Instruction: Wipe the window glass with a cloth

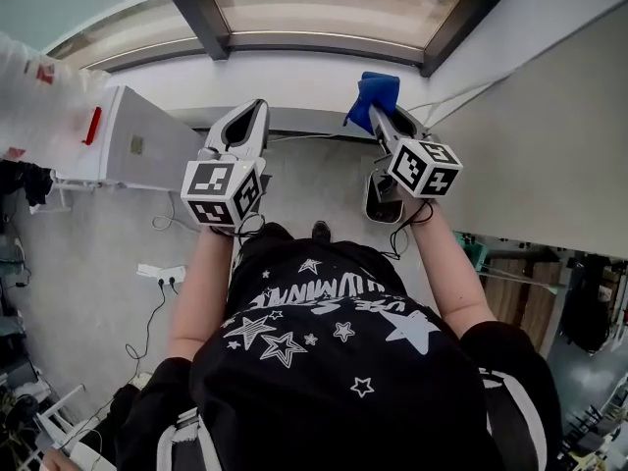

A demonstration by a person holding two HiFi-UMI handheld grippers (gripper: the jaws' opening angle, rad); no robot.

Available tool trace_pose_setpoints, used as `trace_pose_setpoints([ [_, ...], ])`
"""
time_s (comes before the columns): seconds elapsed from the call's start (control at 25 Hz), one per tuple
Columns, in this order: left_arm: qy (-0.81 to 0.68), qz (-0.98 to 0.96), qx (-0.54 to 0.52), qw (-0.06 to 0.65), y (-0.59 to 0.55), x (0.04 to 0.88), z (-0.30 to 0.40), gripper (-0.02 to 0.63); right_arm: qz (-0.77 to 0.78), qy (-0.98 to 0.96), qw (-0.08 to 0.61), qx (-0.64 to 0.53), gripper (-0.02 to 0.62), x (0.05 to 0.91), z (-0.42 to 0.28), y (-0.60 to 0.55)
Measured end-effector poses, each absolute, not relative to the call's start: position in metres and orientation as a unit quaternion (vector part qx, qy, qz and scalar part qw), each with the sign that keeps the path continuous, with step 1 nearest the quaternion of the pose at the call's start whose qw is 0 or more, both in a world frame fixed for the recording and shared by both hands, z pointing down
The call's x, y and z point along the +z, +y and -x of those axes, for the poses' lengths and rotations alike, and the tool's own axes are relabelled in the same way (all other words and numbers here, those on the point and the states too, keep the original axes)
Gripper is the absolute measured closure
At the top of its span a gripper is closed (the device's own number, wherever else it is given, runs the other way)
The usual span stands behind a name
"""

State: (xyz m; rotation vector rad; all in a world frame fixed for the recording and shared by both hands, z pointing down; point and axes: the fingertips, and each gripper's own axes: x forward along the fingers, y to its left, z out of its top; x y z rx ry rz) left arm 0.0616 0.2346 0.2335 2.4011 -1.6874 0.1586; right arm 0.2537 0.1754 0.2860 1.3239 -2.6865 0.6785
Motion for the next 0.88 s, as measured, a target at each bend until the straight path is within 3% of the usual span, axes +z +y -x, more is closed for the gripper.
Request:
trace_pose_setpoints([
  [0.32, -0.575, -0.809, 0.044, 0.114, 0.217, 0.246, -0.012, 0.597, -0.421, -0.880, 0.046, 0.215, 0.522, 0.289, -0.201, 0.158],
  [0.88, -0.535, -0.837, 0.030, 0.114, 0.085, 0.245, 0.088, 0.598, -0.463, -0.861, 0.056, 0.205, 0.522, 0.284, -0.103, 0.051],
])
